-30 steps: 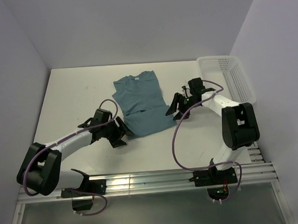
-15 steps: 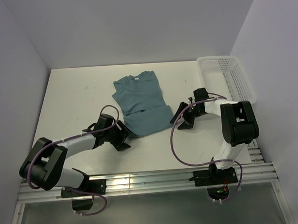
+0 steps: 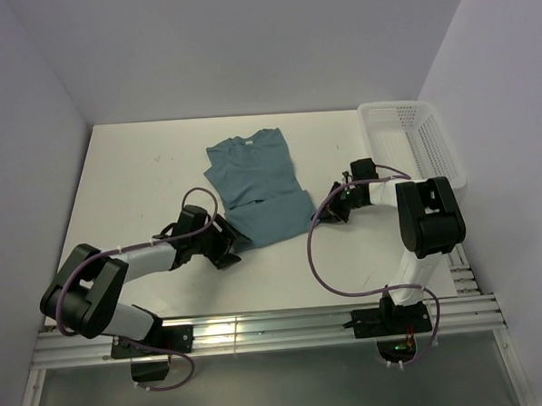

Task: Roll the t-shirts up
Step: Roll the tshirt

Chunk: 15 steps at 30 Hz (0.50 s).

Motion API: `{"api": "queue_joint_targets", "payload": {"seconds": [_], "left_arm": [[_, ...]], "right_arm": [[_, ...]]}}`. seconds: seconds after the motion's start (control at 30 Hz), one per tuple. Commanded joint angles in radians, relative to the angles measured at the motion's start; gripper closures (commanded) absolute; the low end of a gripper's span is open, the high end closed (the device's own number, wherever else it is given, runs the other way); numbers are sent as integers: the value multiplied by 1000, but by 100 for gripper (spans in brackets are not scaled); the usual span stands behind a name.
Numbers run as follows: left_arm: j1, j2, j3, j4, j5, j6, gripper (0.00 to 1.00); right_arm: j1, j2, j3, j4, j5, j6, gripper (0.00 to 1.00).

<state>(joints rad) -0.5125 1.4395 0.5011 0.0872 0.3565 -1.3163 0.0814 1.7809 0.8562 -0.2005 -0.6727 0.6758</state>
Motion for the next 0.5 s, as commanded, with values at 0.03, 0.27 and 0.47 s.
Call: {"api": "queue_joint_targets", "payload": {"seconds": [0.03, 0.27, 0.47], "left_arm": [[-4, 10, -65, 23, -62, -31, 28], [-3, 4, -59, -16, -128, -24, 43], [-3, -7, -38, -82, -201, -11, 43]], "right_arm": [[-2, 9, -14, 44, 21, 13, 86], [-2, -2, -17, 32, 15, 2, 92], [-2, -3, -14, 33, 2, 5, 92]]}}
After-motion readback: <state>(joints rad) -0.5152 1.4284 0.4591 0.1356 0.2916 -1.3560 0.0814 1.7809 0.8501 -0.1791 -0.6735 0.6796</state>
